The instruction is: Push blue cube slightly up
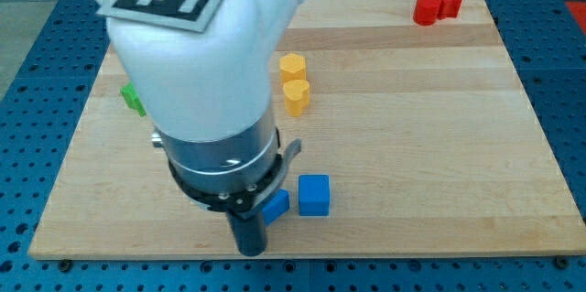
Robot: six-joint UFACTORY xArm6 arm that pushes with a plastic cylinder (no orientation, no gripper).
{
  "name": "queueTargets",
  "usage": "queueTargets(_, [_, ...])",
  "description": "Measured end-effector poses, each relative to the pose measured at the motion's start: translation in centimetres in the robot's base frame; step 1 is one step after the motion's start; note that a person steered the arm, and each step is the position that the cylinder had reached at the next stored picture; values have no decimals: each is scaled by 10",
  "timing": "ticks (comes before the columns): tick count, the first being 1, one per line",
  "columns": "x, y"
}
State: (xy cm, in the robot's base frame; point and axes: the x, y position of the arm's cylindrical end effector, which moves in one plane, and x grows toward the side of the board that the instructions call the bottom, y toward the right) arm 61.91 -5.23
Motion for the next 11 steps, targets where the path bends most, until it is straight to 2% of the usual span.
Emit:
queueTargets(3, [-1,53])
queueTargets(8, [-41,64])
queueTargets(11, [-49,70])
